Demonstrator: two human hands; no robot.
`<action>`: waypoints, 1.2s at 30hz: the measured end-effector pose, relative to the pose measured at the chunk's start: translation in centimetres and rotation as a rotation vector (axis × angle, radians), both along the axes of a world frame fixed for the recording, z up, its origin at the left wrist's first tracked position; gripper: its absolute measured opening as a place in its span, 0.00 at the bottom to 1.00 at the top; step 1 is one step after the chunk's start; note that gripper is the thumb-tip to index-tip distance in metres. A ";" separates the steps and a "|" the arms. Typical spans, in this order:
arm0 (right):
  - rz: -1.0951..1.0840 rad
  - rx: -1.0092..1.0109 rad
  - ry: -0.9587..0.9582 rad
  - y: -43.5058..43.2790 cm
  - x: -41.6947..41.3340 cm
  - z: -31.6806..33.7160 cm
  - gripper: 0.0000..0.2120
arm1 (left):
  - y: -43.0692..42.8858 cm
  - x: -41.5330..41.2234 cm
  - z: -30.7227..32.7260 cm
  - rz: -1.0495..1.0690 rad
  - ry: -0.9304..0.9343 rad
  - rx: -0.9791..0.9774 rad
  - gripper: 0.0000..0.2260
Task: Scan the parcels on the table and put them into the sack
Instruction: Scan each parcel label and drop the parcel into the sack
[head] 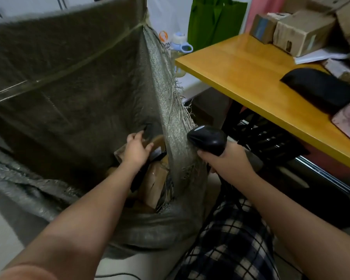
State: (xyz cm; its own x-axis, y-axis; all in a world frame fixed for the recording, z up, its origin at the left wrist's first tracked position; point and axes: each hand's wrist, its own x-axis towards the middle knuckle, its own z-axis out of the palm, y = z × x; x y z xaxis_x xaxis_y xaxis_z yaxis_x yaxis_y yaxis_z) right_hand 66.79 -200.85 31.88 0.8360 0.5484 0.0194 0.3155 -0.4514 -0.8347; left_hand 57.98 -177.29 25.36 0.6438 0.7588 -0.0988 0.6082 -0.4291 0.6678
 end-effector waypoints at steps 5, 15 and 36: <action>-0.038 0.012 -0.017 -1.9 -0.2 1.5 0.08 | -3.2 -0.7 2.8 -0.116 -0.210 0.183 0.21; -0.363 0.211 -0.164 -14.1 -0.7 8.1 0.08 | -17.4 4.4 11.4 -0.522 -0.491 0.217 0.17; -0.844 0.364 -0.312 -30.1 0.2 9.7 0.12 | -36.5 13.1 15.1 -1.207 -0.514 0.774 0.37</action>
